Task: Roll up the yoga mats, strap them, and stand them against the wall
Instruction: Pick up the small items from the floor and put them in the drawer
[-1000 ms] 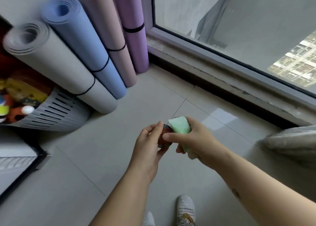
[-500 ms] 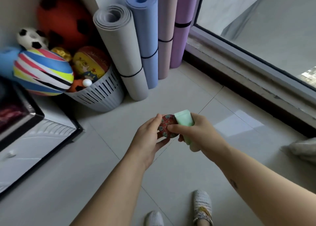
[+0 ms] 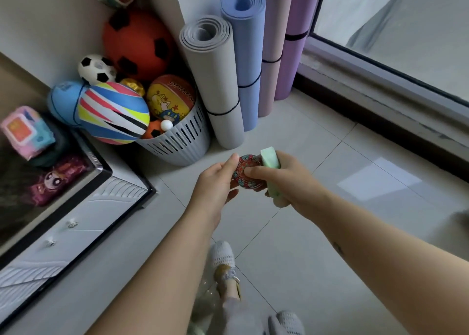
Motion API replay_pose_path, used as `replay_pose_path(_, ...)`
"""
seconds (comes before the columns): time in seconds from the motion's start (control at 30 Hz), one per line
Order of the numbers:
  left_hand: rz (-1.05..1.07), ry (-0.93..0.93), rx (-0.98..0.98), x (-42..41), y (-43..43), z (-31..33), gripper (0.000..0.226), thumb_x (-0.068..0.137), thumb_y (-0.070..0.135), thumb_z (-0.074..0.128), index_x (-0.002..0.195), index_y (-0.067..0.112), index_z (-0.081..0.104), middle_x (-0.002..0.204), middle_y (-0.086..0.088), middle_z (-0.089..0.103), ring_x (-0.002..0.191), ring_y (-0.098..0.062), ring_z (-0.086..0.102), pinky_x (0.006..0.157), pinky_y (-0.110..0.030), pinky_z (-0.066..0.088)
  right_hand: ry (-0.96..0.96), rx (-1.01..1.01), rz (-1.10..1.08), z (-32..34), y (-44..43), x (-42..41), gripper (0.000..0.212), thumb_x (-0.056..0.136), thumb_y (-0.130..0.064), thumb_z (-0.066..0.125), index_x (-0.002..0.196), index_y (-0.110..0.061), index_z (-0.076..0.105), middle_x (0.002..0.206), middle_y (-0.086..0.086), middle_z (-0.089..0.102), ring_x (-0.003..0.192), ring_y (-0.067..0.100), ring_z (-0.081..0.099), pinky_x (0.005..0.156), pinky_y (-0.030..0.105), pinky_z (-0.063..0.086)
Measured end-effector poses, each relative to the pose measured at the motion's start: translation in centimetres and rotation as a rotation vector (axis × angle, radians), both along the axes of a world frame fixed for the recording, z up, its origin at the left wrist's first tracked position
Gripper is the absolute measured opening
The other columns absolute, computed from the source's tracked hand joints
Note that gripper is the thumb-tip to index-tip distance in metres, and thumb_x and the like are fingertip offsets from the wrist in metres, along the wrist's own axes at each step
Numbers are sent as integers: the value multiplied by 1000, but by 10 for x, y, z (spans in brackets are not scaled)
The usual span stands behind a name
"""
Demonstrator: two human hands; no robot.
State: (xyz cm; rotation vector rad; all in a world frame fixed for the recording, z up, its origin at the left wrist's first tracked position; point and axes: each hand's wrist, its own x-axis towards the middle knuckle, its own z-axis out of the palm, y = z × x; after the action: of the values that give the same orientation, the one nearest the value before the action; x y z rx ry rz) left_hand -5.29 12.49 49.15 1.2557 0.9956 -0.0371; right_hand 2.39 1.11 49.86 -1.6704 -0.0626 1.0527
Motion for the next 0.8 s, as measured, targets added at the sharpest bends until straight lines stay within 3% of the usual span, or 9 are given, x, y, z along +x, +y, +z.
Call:
replay_pose_path(0.23, -101, 26, 43, 20, 41, -6, 21, 95, 39, 54, 85, 22, 61, 90, 0, 66, 89, -13, 62, 83, -27, 51, 3, 25, -43, -8, 30, 10, 24, 82, -24, 74, 97, -12, 59, 72, 8, 62, 43, 4, 49, 39, 19, 29)
replay_pose_path(0.37, -187, 41, 42, 30, 78, -27, 21, 95, 41, 53, 89, 23, 62, 93, -2, 67, 93, -15, 63, 84, -28, 52, -34, -3, -124, -26, 65, 10, 21, 82, -22, 74, 93, -14, 58, 70, 4, 61, 41, 1, 50, 38, 17, 32)
replay_pose_path(0.5, -318, 71, 54, 20, 132, -61, 20, 96, 41, 51, 88, 26, 60, 94, -1, 66, 93, -14, 62, 85, -29, 51, -18, -42, -225, -65, 113, -11, 27, 81, -27, 74, 100, -14, 62, 85, 10, 67, 62, 13, 55, 54, 28, 39)
replay_pose_path(0.57, -343, 81, 49, 9, 158, -79, 20, 97, 42, 50, 88, 26, 60, 94, 0, 65, 94, -14, 61, 84, -29, 50, -4, -23, -245, -86, 136, -26, 27, 81, -26, 74, 102, -14, 62, 90, 9, 70, 66, 12, 60, 61, 27, 44)
replay_pose_path(0.8, -373, 134, 95, -34, 231, -181, 28, 98, 42, 49, 110, 20, 60, 98, 0, 65, 98, -14, 60, 77, -25, 49, 19, -17, -239, -193, 210, -68, 23, 81, -25, 74, 99, -15, 63, 87, 8, 71, 64, 9, 62, 58, 23, 46)
